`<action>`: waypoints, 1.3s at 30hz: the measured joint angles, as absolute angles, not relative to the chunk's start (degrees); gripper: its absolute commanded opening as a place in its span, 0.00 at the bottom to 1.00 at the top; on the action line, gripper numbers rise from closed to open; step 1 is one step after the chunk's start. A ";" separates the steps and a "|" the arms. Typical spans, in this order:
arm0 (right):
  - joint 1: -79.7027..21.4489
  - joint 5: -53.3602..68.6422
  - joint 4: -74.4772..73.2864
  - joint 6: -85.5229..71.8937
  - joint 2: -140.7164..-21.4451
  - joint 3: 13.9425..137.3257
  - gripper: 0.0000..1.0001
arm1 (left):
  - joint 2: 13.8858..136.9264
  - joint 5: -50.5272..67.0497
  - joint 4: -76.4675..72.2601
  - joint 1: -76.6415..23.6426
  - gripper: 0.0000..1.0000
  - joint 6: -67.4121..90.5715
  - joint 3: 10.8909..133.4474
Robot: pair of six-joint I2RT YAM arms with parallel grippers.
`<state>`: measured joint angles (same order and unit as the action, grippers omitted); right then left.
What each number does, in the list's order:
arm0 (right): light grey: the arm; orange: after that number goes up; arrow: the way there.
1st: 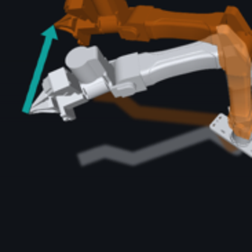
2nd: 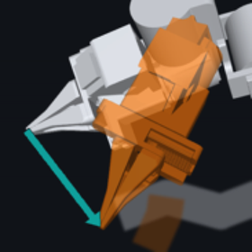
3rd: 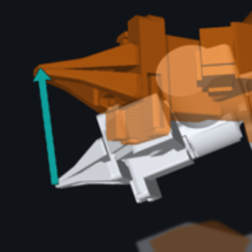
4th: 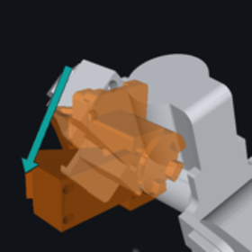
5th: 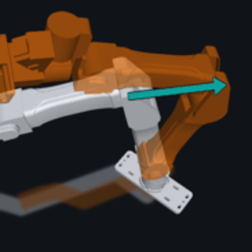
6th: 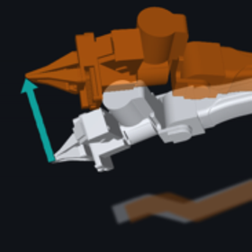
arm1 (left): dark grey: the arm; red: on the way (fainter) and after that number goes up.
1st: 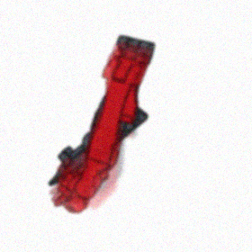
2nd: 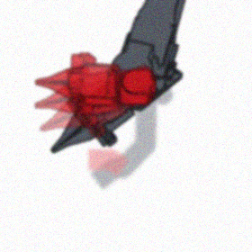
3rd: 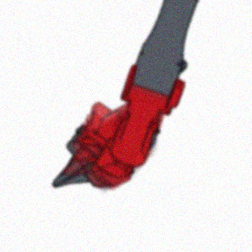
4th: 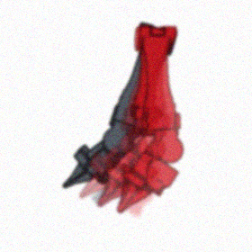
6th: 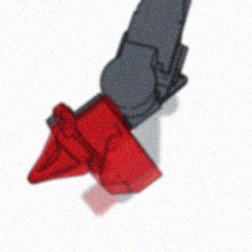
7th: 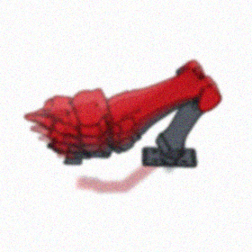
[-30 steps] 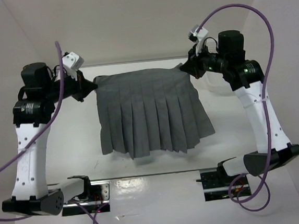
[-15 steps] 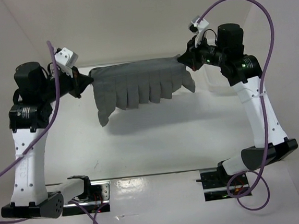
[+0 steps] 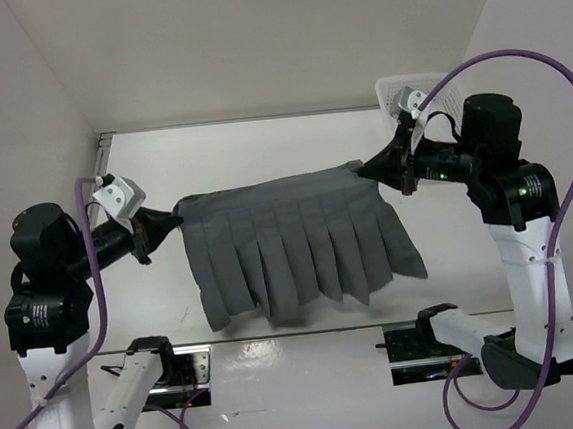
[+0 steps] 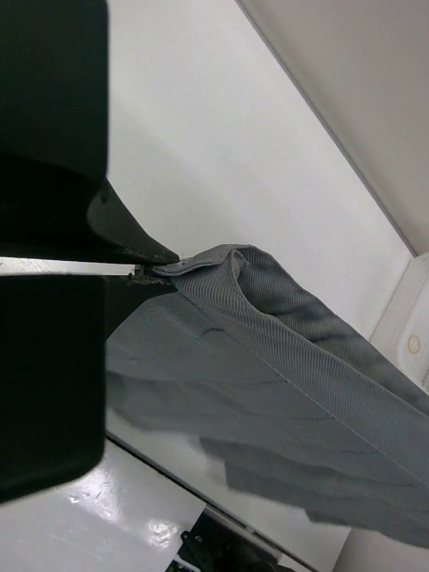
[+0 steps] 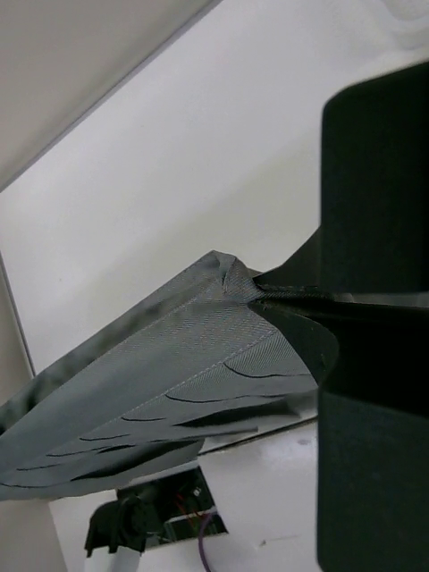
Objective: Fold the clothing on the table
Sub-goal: Flatten the skirt out
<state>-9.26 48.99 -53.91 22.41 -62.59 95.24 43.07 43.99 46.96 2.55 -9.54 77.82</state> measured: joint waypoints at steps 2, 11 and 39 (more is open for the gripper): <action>-8.67 50.30 -56.05 23.55 -63.22 95.29 0.00 | 43.18 44.93 47.68 2.72 0.00 -10.11 77.49; -8.97 48.01 -56.95 26.17 -73.71 88.05 0.01 | 55.79 44.34 48.58 3.05 0.01 -12.14 77.30; -10.68 1.74 -22.70 14.68 -116.77 96.29 0.79 | 108.88 18.57 21.98 0.62 1.00 -9.87 89.56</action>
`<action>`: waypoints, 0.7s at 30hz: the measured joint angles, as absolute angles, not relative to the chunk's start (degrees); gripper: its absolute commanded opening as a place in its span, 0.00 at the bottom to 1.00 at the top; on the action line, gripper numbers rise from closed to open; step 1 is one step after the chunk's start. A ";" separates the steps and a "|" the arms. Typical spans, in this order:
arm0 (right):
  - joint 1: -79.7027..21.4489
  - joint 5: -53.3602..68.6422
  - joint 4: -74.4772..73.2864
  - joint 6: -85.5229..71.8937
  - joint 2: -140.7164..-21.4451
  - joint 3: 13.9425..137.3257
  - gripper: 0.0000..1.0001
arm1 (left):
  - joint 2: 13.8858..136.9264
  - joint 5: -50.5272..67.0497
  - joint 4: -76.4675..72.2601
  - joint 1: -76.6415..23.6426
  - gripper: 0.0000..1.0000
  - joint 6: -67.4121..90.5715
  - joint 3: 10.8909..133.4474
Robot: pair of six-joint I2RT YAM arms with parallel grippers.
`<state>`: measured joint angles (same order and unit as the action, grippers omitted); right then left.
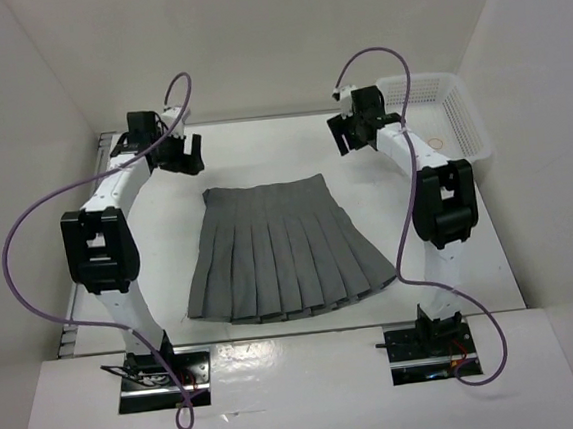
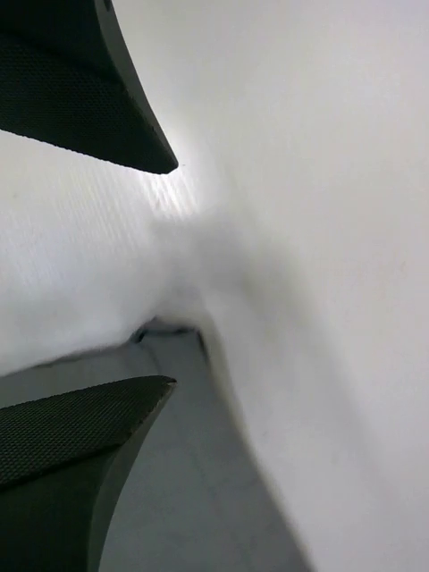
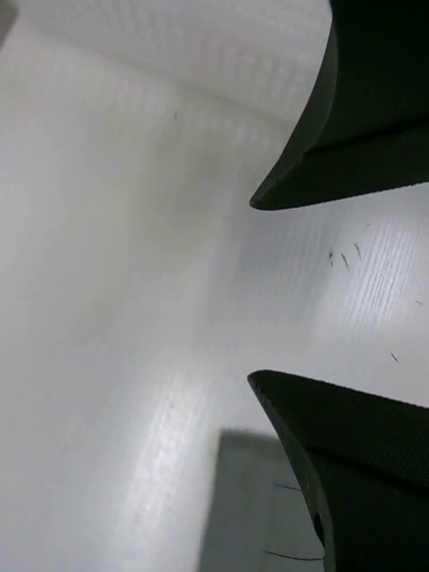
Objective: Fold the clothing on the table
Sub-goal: Flatten the skirt out
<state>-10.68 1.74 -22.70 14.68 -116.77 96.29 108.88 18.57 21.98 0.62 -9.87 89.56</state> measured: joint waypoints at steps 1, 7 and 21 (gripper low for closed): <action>-10.66 -0.69 -22.31 13.69 -116.16 96.66 0.80 | 108.75 16.23 21.28 0.71 1.00 -8.73 90.50; -11.16 -5.54 -24.56 13.82 -105.65 95.79 0.99 | 100.82 9.02 20.93 2.44 1.00 -5.34 89.84; -19.49 14.13 -41.78 20.45 -79.20 75.50 0.99 | 58.78 19.46 38.57 14.33 1.00 -6.22 67.59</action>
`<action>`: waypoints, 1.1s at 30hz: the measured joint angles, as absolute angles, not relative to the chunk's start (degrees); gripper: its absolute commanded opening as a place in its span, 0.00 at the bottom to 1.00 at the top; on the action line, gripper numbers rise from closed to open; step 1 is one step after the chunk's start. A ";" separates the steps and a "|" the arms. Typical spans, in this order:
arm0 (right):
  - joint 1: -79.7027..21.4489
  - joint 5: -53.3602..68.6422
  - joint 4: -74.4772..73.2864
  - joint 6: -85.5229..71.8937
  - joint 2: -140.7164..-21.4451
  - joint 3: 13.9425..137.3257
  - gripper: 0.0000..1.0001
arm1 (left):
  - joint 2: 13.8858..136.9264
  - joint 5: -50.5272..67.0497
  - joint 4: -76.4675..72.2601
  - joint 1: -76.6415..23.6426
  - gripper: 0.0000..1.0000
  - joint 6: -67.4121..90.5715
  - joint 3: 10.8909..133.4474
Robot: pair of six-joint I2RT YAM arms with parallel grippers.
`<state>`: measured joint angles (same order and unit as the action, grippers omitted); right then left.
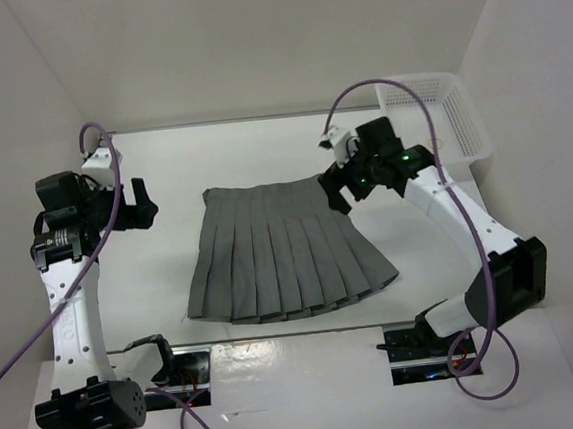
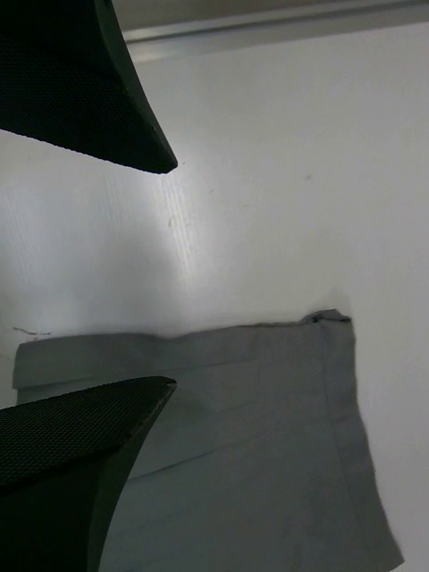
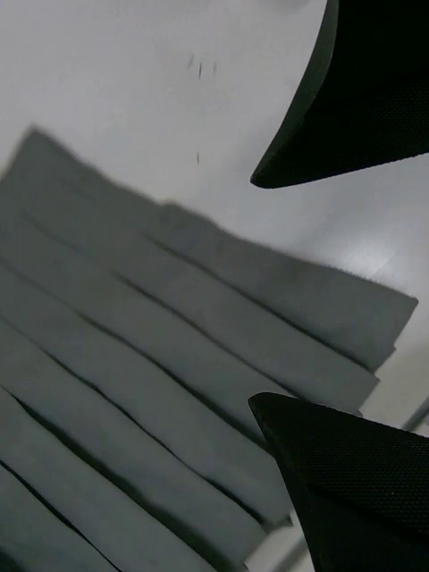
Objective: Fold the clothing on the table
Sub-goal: Flatten the skirt out
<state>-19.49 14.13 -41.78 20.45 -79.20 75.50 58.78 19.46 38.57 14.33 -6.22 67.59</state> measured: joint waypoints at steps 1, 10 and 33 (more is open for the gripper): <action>-21.06 15.03 -42.78 20.29 -80.27 74.91 0.99 | 58.17 21.39 39.44 15.70 1.00 -6.28 66.50; -29.74 17.56 -43.88 12.67 -85.19 75.20 0.99 | 62.22 28.29 42.44 19.49 1.00 -7.33 62.37; -38.02 11.31 -35.44 1.85 -110.74 89.32 0.99 | 57.98 17.04 36.32 25.80 1.00 -4.14 56.21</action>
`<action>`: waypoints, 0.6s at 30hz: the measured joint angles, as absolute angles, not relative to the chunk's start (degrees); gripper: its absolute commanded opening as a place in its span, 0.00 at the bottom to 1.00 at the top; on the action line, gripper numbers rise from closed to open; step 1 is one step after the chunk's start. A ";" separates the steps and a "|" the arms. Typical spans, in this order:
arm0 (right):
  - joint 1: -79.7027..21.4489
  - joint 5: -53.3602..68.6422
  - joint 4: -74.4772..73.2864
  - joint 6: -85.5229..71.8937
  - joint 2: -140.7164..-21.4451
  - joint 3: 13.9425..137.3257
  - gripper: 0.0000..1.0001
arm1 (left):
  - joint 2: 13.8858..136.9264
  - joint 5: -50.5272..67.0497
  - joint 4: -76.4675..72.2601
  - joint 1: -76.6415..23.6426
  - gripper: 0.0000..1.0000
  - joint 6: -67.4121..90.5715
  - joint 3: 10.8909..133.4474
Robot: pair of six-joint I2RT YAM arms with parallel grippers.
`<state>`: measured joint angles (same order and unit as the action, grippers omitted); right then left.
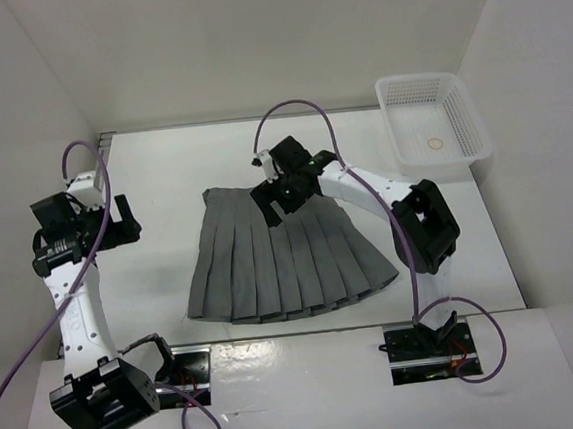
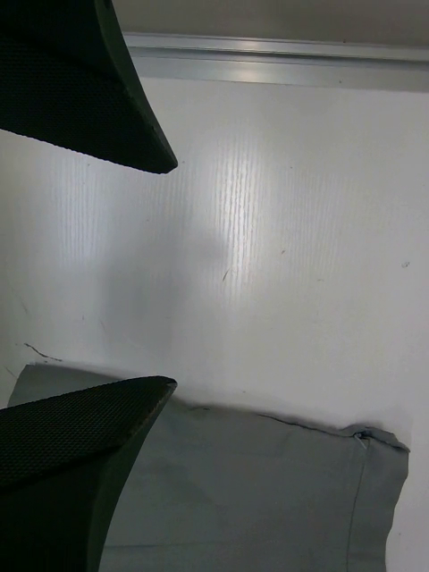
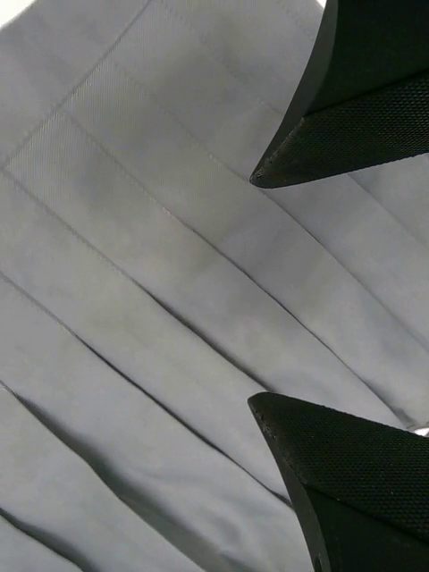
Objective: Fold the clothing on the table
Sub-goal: Flatten the skirt out
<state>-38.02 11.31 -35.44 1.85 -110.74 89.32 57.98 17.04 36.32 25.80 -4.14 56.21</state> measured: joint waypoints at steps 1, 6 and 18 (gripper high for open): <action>-37.98 10.90 -35.14 1.45 -110.74 89.36 0.99 | 57.98 17.06 36.23 26.13 1.00 -4.19 56.14; -37.71 9.02 -35.09 0.14 -111.77 89.36 0.99 | 58.30 18.13 35.86 26.52 1.00 -4.32 56.10; -37.74 4.60 -33.39 0.16 -115.09 83.50 0.99 | 61.41 19.40 35.68 26.61 1.00 -4.51 55.96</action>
<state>-37.74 4.60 -33.39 0.16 -115.09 83.50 61.41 19.40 35.68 26.61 -4.51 55.96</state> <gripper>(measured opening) 0.990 1.000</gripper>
